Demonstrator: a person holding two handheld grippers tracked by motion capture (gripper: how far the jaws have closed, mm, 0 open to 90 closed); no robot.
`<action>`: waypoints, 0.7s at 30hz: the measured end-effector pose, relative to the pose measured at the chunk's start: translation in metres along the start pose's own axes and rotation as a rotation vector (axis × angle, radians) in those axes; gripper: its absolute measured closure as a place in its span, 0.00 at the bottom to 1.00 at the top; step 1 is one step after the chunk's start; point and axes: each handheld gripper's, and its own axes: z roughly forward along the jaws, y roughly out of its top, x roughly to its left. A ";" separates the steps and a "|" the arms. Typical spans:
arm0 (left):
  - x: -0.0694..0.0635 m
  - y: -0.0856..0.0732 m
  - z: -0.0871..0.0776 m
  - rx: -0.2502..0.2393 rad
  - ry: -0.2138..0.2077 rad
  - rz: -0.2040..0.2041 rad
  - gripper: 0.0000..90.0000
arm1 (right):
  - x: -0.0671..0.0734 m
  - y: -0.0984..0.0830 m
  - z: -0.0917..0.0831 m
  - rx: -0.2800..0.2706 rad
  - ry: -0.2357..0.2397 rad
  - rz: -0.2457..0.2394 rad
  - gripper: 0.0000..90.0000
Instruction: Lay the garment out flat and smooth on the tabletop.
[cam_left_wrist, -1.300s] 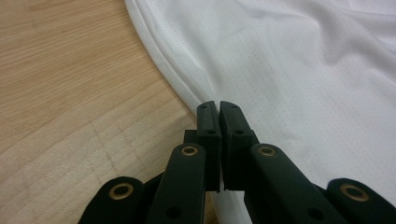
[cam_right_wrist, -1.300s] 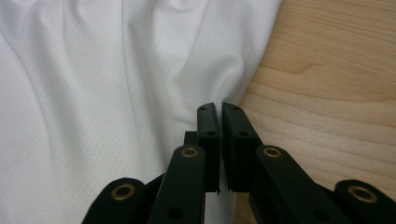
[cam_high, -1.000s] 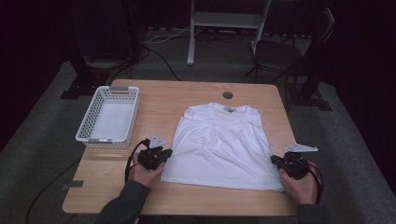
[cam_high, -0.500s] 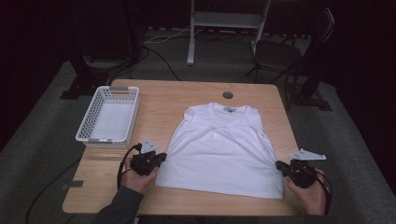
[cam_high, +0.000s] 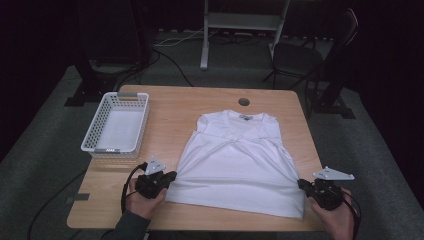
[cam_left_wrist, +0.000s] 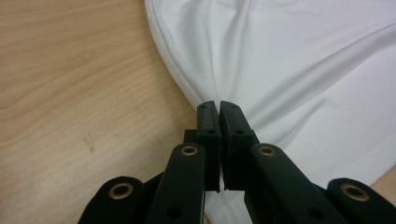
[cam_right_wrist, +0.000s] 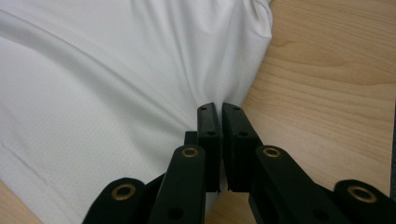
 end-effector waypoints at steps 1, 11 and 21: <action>-0.001 -0.001 -0.001 0.000 -0.002 -0.003 0.98 | 0.001 -0.001 -0.001 0.001 0.000 -0.003 0.96; -0.003 -0.013 -0.009 0.004 -0.006 -0.014 0.98 | 0.002 -0.007 -0.007 0.012 0.002 -0.003 0.96; 0.002 -0.011 -0.004 0.001 0.018 -0.024 0.95 | 0.006 -0.008 0.005 0.027 0.014 -0.002 0.96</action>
